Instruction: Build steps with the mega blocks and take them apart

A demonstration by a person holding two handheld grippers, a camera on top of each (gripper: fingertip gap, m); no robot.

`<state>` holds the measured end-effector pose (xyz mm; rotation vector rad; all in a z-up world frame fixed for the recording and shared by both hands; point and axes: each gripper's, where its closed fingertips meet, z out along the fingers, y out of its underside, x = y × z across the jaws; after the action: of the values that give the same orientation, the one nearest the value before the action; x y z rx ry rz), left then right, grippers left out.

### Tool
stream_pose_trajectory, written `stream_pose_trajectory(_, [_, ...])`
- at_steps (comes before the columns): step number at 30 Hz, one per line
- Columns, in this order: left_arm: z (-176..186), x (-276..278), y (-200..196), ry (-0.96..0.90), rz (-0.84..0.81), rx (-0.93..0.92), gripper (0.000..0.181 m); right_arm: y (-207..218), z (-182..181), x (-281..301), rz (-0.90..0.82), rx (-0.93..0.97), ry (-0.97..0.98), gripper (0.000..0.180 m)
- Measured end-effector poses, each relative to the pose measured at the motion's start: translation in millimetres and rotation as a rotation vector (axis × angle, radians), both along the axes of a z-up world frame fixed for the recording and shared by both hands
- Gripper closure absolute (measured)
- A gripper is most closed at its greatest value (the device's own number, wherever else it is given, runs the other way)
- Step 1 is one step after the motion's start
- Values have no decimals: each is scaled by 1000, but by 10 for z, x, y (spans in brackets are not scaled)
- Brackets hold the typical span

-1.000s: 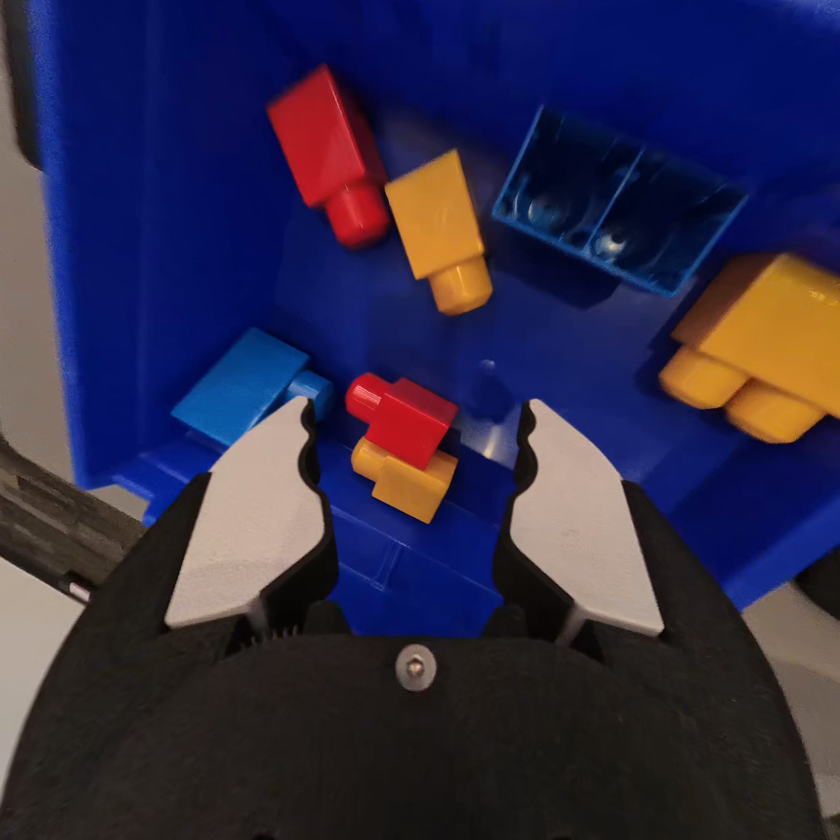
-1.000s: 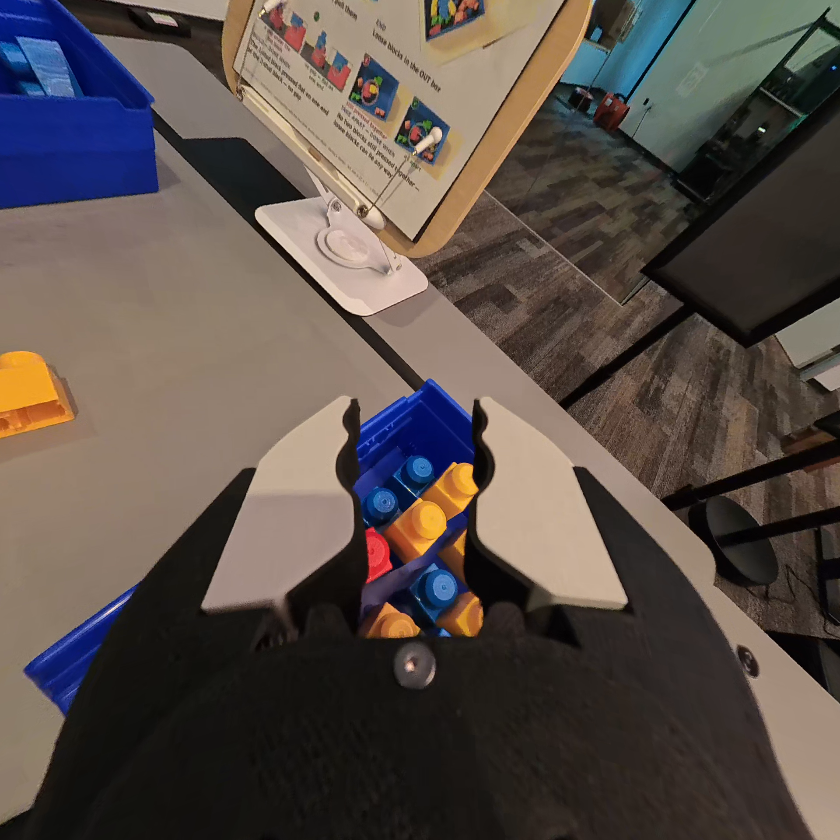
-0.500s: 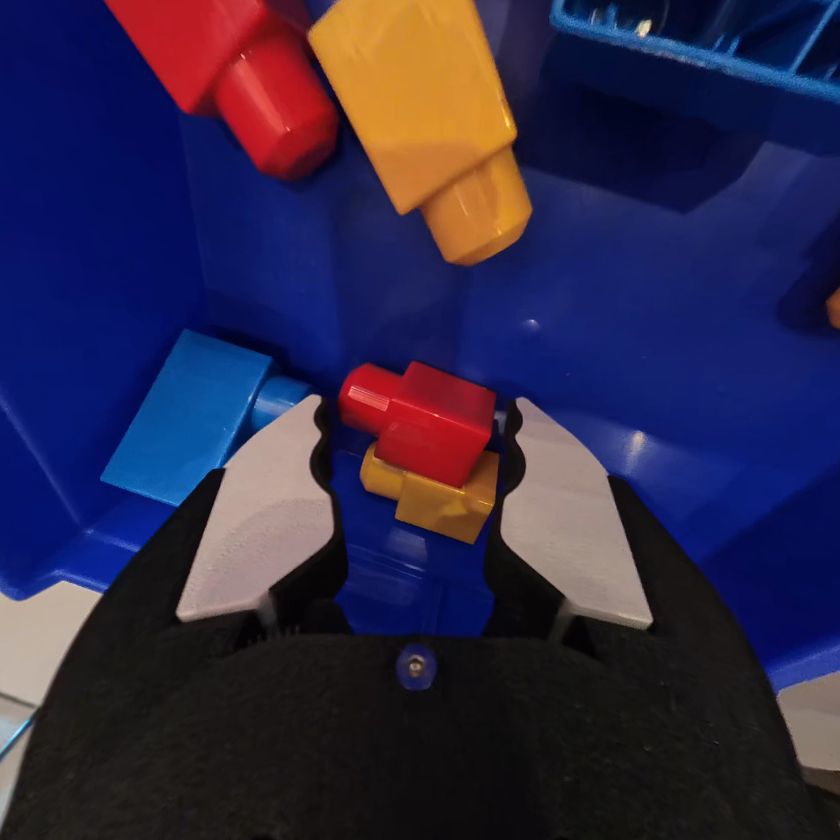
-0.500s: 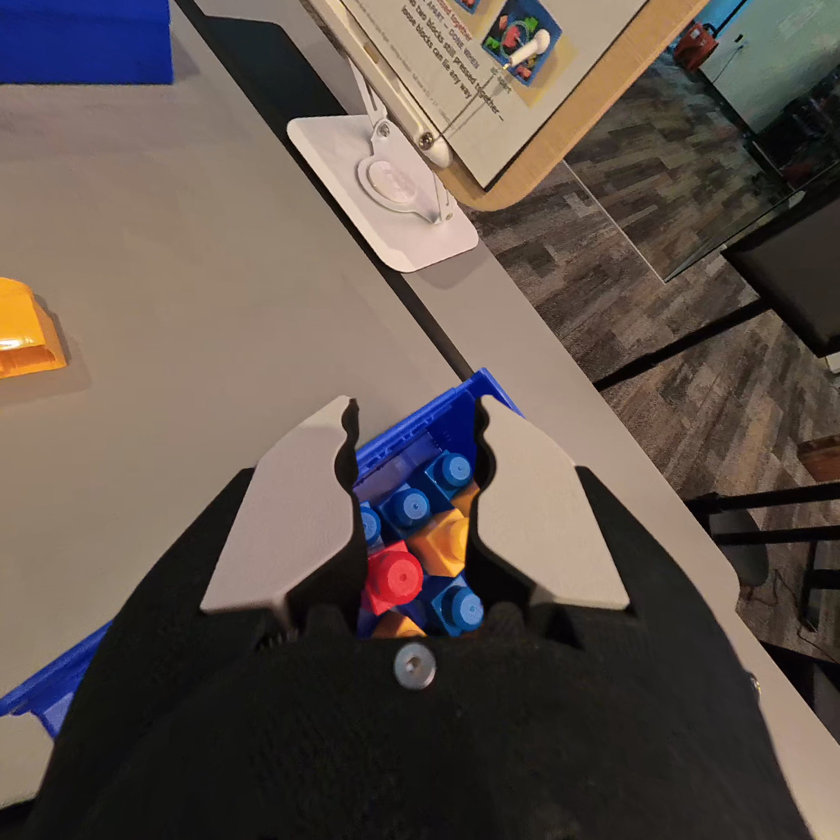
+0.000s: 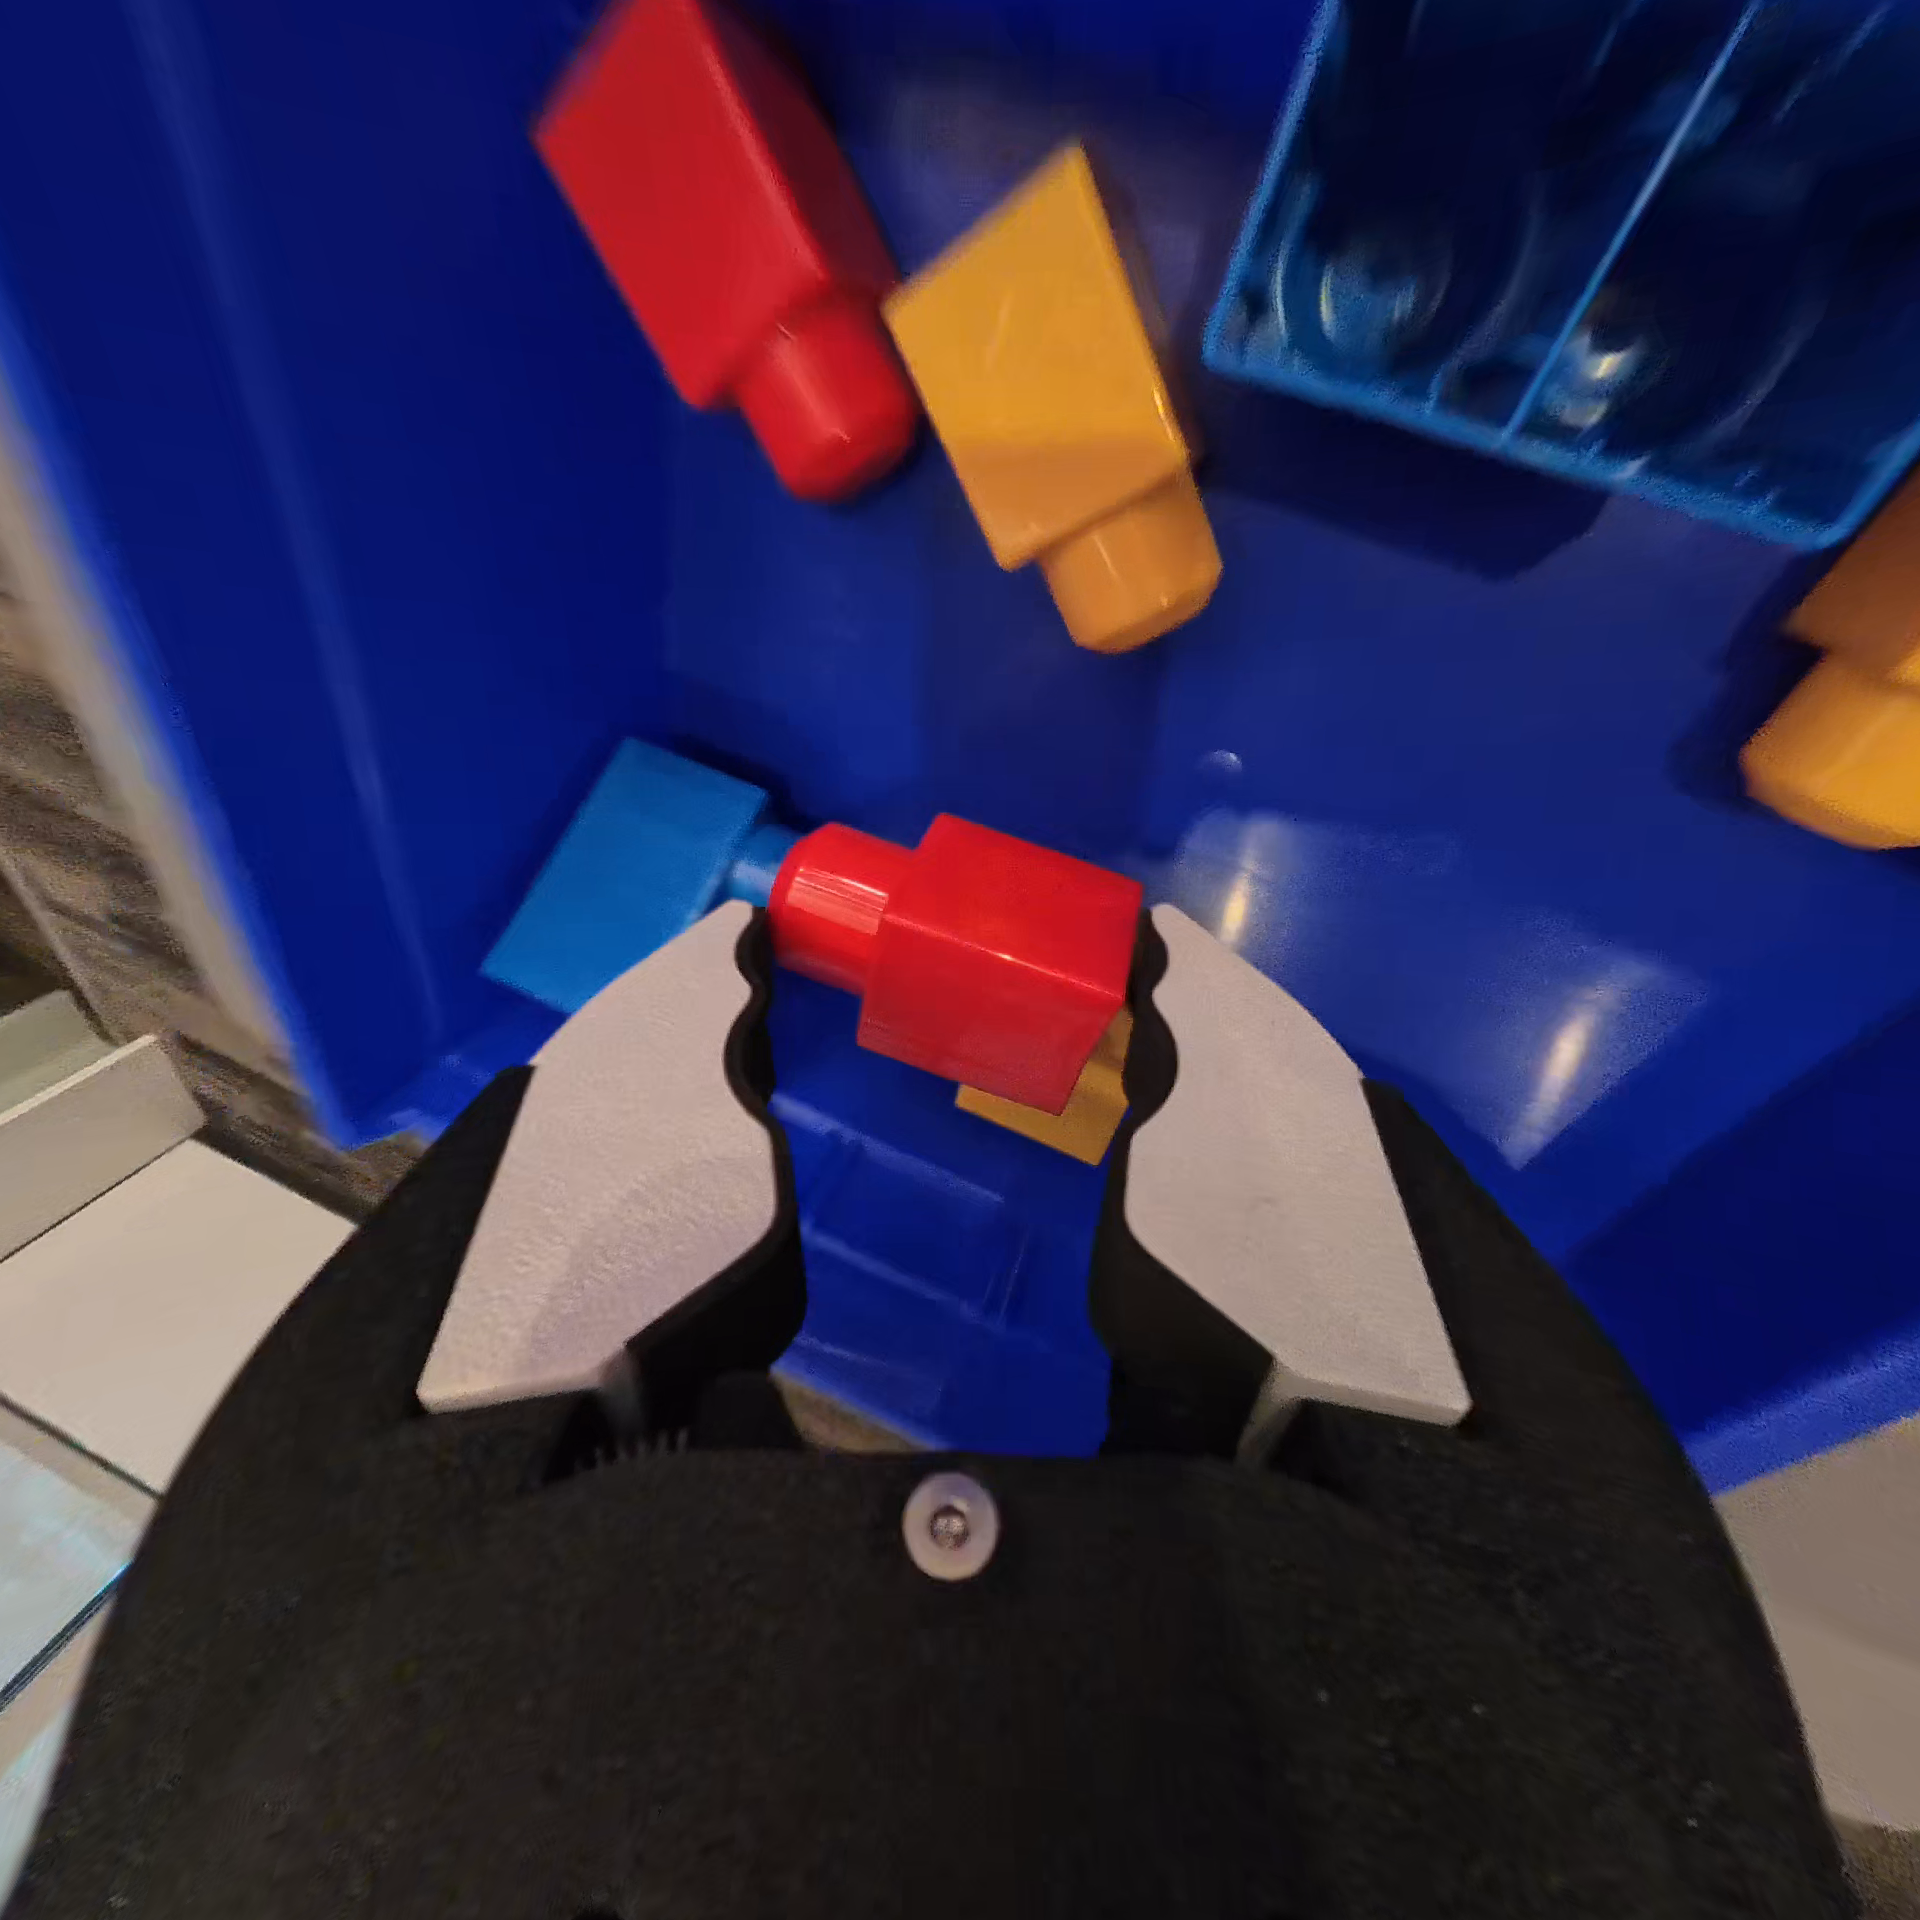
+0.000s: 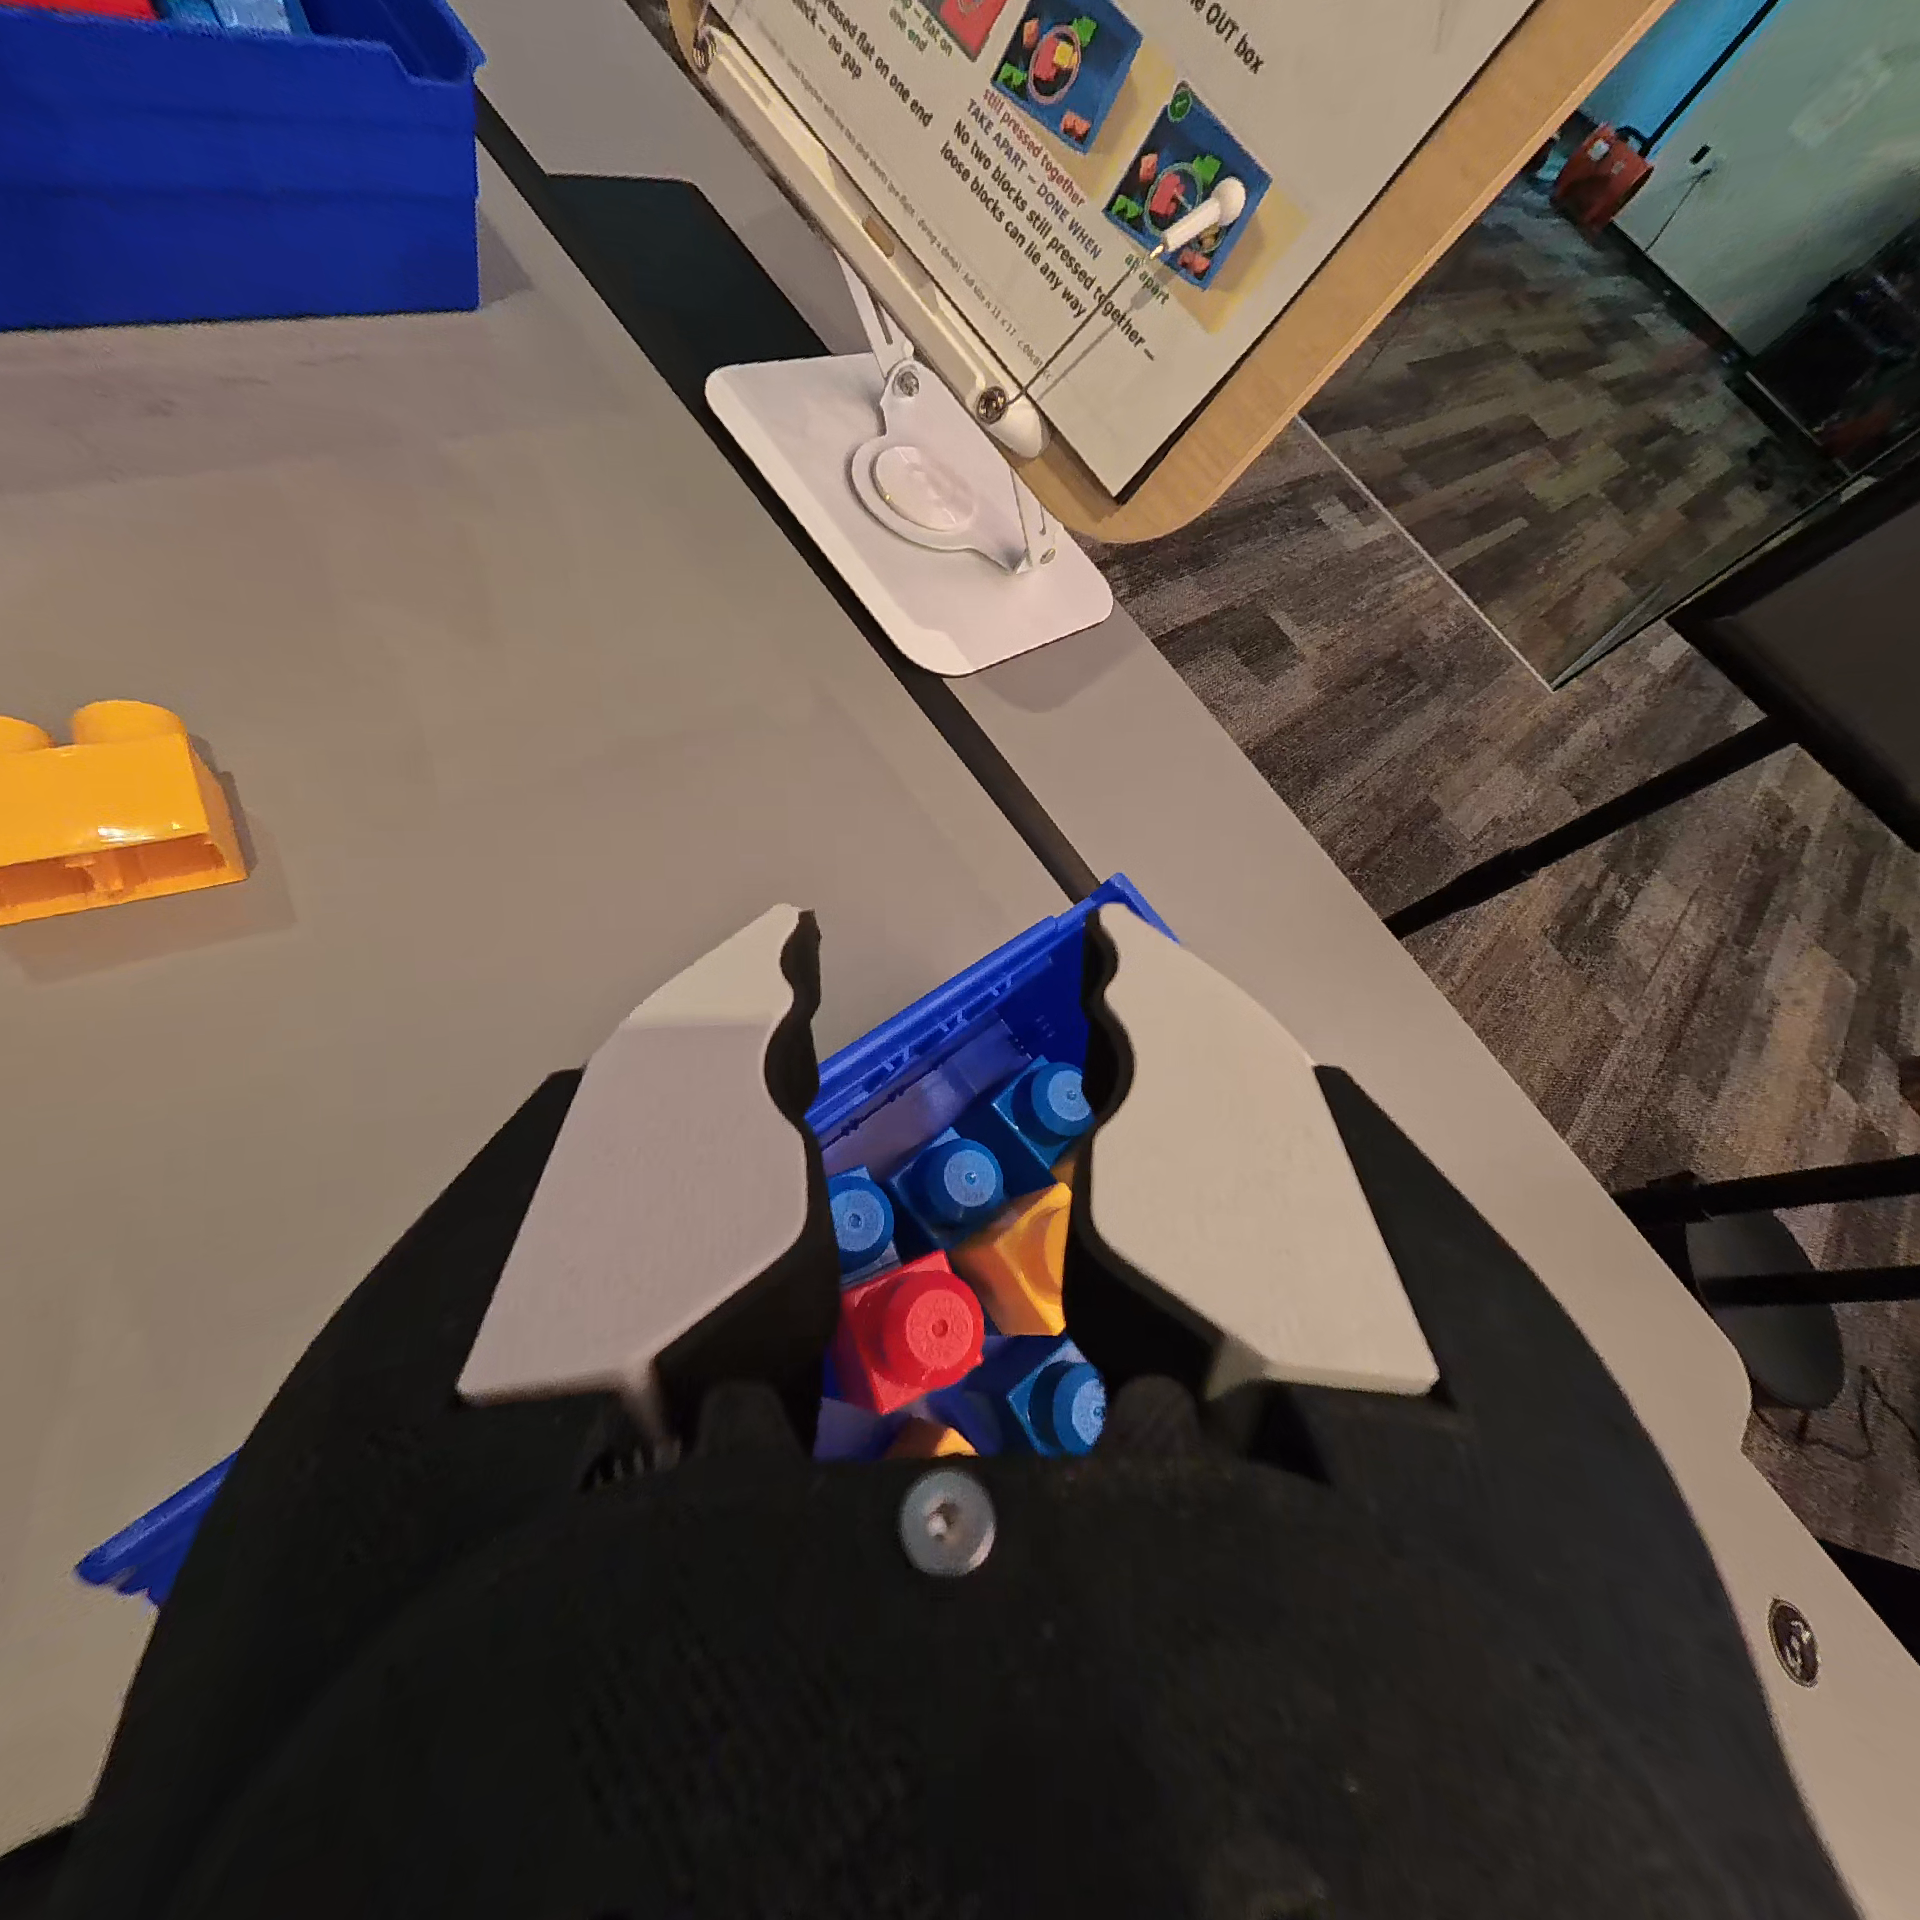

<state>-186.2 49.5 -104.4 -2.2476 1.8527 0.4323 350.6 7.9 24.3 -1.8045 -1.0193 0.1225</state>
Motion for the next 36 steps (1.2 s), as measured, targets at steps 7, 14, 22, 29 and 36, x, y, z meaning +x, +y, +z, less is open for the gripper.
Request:
stream_pose_trajectory(7, [1359, 1301, -213, -304, -95, 248, 115, -205, 336, 27, 33, 75, 44, 131])
stream_pose_trajectory(14, [973, 3501, -1298, -378, -430, 76, 115, -617, 747, 148, 100, 154, 103, 130])
stream_pose_trajectory(22, [-167, 4304, -1656, -170, -780, -92, 115, -979, 919, 584, 115, 182, 153, 131])
stream_pose_trajectory(29, [-482, 4450, -1754, -135, -824, -197, 115, -941, 864, 744, 94, 142, 188, 131])
stream_pose_trajectory(36, [-384, 4470, -1715, -178, -740, -163, 91, -929, 789, 640, 132, 122, 152, 131])
